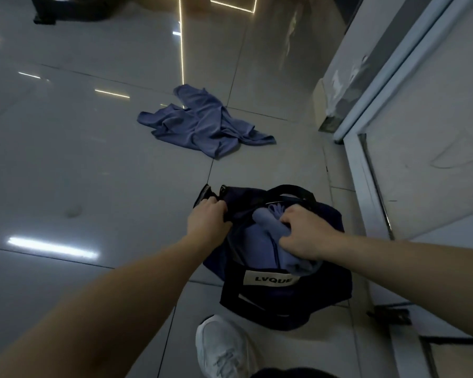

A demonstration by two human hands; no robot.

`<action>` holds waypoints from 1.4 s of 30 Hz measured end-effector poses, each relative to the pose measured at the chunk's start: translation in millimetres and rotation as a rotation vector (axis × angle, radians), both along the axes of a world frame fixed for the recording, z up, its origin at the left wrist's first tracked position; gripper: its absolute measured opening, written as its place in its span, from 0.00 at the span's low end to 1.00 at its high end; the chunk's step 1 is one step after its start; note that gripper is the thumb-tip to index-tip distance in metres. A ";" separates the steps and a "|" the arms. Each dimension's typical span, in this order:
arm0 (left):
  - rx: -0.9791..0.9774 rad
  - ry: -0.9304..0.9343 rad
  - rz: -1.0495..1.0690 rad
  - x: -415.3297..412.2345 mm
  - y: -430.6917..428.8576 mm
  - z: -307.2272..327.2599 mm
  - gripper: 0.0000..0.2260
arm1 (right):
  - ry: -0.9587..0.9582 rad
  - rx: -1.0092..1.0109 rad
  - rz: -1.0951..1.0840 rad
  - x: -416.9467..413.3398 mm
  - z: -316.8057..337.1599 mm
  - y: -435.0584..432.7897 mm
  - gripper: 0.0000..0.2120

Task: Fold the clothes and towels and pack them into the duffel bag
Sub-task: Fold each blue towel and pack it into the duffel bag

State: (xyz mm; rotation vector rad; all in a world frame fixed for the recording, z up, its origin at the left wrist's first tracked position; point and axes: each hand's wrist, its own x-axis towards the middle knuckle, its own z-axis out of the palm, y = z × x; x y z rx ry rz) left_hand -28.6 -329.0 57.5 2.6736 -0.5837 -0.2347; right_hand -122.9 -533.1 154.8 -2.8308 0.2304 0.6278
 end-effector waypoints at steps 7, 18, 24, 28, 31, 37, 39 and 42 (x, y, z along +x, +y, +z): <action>0.210 -0.180 -0.186 16.4 -24.2 -14.8 0.13 | 0.072 -0.040 0.074 6.3 -22.2 12.4 0.09; -0.277 -0.096 0.093 18.9 -26.3 13.0 0.16 | -0.223 -0.017 -0.153 38.1 -41.5 25.4 0.11; -0.215 -0.085 0.058 12.5 -21.3 2.4 0.11 | -0.262 0.152 -0.231 11.1 -77.8 39.9 0.23; -0.106 -0.157 -0.036 -0.2 -4.2 -10.2 0.10 | -0.245 0.290 -0.345 13.1 -69.0 41.9 0.27; -0.082 -0.261 -0.181 -15.7 7.5 -16.6 0.07 | -0.141 0.262 -0.333 11.5 -61.2 34.6 0.29; -0.076 -0.357 -0.552 -34.3 32.1 -12.3 0.11 | -0.086 0.255 -0.374 10.8 -64.3 25.6 0.30; -0.063 -0.346 -0.656 -34.6 36.1 -2.6 0.08 | -0.088 0.295 -0.471 13.7 -64.7 23.6 0.32; -0.067 -0.354 -0.750 -31.6 41.1 7.5 0.05 | -0.072 0.428 -0.642 17.7 -62.3 25.8 0.35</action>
